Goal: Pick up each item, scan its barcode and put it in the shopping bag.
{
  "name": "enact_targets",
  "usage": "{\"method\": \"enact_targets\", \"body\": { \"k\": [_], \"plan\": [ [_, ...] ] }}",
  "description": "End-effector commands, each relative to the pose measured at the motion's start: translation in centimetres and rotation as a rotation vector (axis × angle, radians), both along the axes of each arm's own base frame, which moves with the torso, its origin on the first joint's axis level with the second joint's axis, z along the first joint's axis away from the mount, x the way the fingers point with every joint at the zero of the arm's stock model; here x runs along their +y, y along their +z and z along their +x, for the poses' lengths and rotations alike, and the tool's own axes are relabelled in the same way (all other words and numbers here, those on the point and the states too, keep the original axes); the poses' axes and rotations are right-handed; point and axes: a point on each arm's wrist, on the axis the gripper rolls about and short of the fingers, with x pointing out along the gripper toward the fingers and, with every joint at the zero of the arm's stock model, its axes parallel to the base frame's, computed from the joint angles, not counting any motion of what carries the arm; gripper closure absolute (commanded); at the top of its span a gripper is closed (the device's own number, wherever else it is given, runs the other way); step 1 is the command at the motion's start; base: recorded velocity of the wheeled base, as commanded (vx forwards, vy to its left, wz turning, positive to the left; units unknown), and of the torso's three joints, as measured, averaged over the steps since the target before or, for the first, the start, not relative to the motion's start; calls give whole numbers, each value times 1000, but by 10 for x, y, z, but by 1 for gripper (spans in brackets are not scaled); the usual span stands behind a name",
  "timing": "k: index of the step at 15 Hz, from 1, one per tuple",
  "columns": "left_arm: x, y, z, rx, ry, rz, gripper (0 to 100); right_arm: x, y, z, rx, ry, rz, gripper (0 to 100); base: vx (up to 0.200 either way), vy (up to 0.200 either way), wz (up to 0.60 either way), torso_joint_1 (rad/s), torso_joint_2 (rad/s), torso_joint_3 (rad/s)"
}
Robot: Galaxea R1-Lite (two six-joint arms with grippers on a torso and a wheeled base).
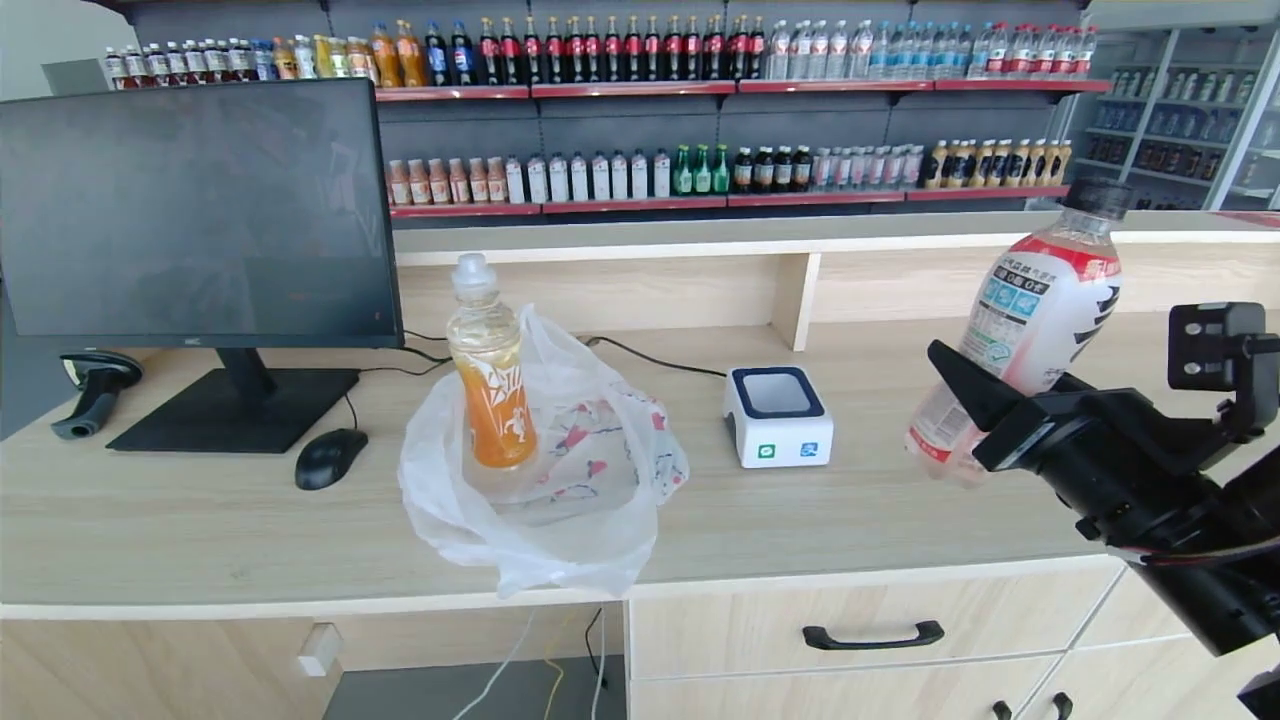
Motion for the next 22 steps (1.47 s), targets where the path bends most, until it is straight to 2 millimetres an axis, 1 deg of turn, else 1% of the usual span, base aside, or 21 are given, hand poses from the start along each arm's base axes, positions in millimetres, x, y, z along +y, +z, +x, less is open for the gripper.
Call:
{"method": "enact_targets", "body": {
  "k": [1,3,10,12,13,15,18,22],
  "plan": [
    [0,0,0,-1,0,2,0,0,0,1,2,-3,0,100,0,0,0,0,0,0],
    [0,0,0,0,0,0,0,0,-1,1,3,-4,-2,100,0,0,0,0,0,0],
    [0,0,0,0,1,-3,0,-2,1,-4,-2,-3,1,100,0,200,0,10,4,1],
    [0,0,0,0,0,-3,0,-1,8,-1,-32,-7,6,100,0,200,0,0,2,5],
    [0,0,0,-1,0,-3,0,1,16,5,-71,-11,7,100,0,200,0,2,2,-2],
    [0,0,0,0,0,-3,0,5,14,6,-66,3,-1,100,0,200,0,2,2,2],
    [0,0,0,0,0,-3,0,3,15,8,-75,-17,-24,100,0,200,0,4,-1,1],
    [0,0,0,-3,0,0,0,6,3,6,-27,0,-42,100,0,0,0,0,0,0]
  ]
}}
